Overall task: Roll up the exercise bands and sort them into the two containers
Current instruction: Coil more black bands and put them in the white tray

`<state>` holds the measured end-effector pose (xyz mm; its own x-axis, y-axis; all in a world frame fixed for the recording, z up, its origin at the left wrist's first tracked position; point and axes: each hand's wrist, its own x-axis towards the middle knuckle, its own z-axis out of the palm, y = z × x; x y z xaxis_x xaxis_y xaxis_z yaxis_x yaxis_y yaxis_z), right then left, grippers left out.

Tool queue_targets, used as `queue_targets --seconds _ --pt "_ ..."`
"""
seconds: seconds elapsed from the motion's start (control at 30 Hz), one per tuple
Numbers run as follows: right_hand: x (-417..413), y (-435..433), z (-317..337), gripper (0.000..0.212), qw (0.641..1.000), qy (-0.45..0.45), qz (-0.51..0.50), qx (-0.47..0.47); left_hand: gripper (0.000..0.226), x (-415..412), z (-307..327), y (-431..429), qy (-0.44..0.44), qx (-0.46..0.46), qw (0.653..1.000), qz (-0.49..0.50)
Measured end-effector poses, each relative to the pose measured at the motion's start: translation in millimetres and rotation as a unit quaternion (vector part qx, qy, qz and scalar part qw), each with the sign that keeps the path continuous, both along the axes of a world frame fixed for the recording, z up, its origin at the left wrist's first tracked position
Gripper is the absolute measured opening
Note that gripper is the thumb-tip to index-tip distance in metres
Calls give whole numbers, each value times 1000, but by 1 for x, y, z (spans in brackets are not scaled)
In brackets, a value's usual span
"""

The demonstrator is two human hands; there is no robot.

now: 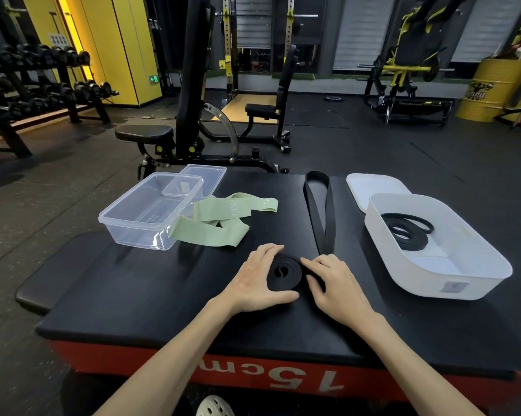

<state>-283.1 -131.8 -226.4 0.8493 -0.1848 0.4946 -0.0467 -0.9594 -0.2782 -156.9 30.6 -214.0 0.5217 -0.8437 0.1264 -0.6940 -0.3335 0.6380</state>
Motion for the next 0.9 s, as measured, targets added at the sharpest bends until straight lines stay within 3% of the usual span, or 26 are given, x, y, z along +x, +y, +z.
queue_targets --seconds 0.1,0.3,0.63,0.9 --pt "1 0 0 38 1000 4 -9 -5 92 6 1 3 21 18 999 -30" --pt "0 0 -2 42 999 18 -25 -12 80 1 -8 1 28 -30 999 18" --pt "3 2 -4 35 999 24 -29 -19 98 -7 -8 -5 -44 -3 995 94" --pt "2 1 -2 37 1000 10 -18 -11 104 7 -2 1 18 27 999 -26"
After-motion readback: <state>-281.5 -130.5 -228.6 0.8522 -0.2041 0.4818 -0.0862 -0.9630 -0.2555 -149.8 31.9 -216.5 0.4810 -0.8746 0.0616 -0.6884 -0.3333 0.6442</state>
